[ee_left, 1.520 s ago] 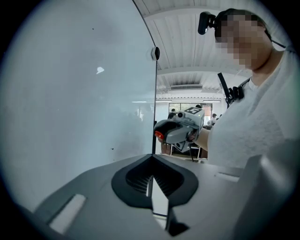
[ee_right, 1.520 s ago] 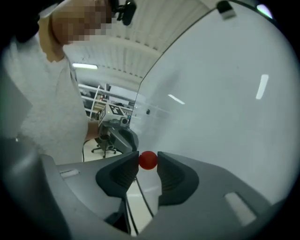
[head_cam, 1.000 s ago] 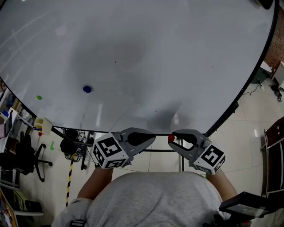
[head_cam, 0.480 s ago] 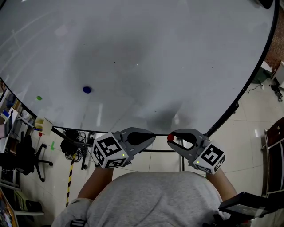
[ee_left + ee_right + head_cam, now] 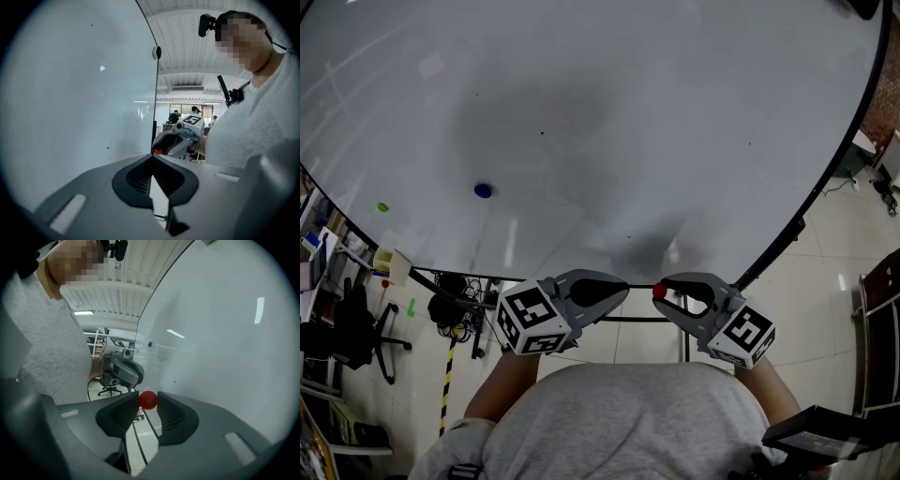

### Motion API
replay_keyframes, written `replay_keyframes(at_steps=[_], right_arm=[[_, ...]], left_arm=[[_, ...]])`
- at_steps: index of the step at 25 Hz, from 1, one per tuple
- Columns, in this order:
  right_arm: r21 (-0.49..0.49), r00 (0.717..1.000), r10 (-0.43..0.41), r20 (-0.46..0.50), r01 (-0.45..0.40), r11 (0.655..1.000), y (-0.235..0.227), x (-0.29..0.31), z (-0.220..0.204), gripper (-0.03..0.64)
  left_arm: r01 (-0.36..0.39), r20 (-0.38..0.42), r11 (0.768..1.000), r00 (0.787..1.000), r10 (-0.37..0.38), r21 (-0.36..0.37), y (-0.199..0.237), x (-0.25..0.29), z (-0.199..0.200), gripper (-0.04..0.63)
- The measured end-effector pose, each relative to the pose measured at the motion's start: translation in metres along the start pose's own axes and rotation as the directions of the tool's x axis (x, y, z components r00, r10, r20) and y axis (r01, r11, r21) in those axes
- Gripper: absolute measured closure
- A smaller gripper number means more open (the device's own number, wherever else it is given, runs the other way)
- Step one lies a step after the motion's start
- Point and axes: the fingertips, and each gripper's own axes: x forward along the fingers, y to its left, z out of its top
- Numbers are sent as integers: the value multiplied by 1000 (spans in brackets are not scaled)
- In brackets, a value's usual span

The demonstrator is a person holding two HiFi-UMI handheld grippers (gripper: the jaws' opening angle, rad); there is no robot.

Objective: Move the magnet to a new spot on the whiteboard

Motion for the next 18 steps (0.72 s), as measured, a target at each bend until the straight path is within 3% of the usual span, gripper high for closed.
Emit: replay_keyframes(at_steps=[10,13,15,18], right_arm=[[-109,998,-5,58,11,994,6,-5,28,489],[-186,996,-11,83,27,982,6,-9,49,489],[-315,998,-11,68,32,949,4,-11,62,489],[-486,998,-35,50,55,872,-4,-12,82,489]], left_arm=[[0,8,1000,1000,0,0,3,0,3,607],[1,8,1000,1000,-1,-1,3,1,3,607],[-1,8,1000,1000,1,-2,4,1,3,607],[1,6,1000,1000,-1,-2,4,1,3,607]])
